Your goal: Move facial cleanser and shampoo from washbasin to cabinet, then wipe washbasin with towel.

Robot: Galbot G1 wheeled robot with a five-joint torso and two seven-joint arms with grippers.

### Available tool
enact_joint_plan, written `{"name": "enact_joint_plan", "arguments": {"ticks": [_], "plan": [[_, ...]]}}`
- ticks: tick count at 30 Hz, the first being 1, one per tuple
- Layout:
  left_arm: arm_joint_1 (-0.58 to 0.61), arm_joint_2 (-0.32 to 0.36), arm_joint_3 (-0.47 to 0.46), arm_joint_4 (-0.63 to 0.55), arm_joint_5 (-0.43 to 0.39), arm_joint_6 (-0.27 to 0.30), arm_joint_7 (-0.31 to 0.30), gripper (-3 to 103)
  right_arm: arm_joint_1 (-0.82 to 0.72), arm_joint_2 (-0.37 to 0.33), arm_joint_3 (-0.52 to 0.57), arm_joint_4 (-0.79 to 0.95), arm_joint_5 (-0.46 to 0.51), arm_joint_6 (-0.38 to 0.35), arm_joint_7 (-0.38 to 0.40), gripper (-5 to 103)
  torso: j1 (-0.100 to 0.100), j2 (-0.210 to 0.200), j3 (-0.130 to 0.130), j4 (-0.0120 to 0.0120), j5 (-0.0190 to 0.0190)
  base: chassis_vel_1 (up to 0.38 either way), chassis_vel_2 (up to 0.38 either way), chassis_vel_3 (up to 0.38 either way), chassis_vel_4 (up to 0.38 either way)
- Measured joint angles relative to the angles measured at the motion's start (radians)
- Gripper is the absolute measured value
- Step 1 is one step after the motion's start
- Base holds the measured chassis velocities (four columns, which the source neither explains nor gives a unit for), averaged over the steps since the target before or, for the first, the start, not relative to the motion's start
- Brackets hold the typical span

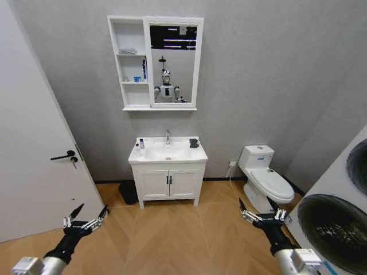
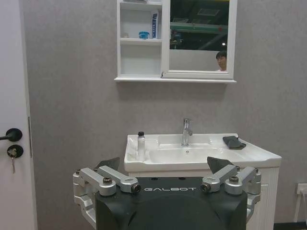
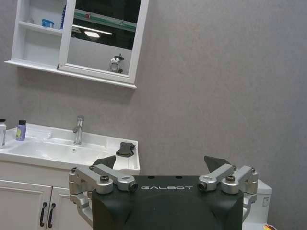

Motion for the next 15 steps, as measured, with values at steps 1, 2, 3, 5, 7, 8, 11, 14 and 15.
{"name": "enact_joint_plan", "arguments": {"ticks": [1,2,3,5,7,8,11,14,15], "plan": [[0.0,-0.001,0.0,0.003,0.0,0.0,-0.001,100,0.0,-0.002,0.0,-0.001,0.001,0.0,-0.001,100,0.0,0.0,0.0,0.0001,0.0,0.0,0.0,0.0,0.0],[0.0,-0.001,0.0,0.008,0.0,-0.006,-0.001,100,0.001,-0.004,0.0,-0.004,0.002,0.001,-0.001,100,0.0,0.0,0.0,0.0001,0.0,0.0,0.0,0.0,0.0],[0.0,-0.001,0.0,0.008,0.0,-0.006,-0.001,100,0.001,-0.004,0.0,-0.004,0.002,0.001,-0.001,100,0.0,0.0,0.0,0.0001,0.0,0.0,0.0,0.0,0.0],[0.0,-0.001,-0.001,0.016,0.0,-0.019,0.004,100,0.003,-0.008,-0.003,-0.009,0.002,0.008,-0.002,100,0.0,0.0,0.0,0.0,0.0,-0.051,0.047,0.043,-0.048],[0.002,-0.001,-0.005,0.017,0.0,-0.022,0.005,100,0.005,-0.008,-0.005,-0.011,0.001,0.01,-0.002,100,0.0,0.0,0.0,0.0,0.0,-0.067,0.05,0.063,-0.061],[0.003,-0.002,-0.01,0.017,-0.001,-0.025,0.005,100,0.005,-0.008,-0.006,-0.011,0.001,0.011,-0.002,100,0.0,0.0,0.0,0.0,-0.0001,-0.121,0.085,0.085,-0.102],[0.007,-0.002,-0.018,0.015,-0.002,-0.026,0.005,100,0.004,-0.008,-0.008,-0.01,0.001,0.011,-0.002,100,0.0,0.0,0.0,0.0001,0.0,-0.132,0.113,0.124,-0.117],[0.008,-0.004,-0.019,0.011,-0.001,-0.026,0.005,100,0.0,-0.008,-0.009,-0.01,0.001,0.011,-0.007,100,0.0,0.0,0.0,0.0,0.0,-0.167,0.169,0.183,-0.186],[0.008,-0.004,-0.019,0.011,-0.001,-0.026,0.005,100,0.0,-0.008,-0.009,-0.01,0.001,0.011,-0.007,100,0.0,0.0,0.0,0.0,0.0,-0.207,0.209,0.192,-0.23]]}}
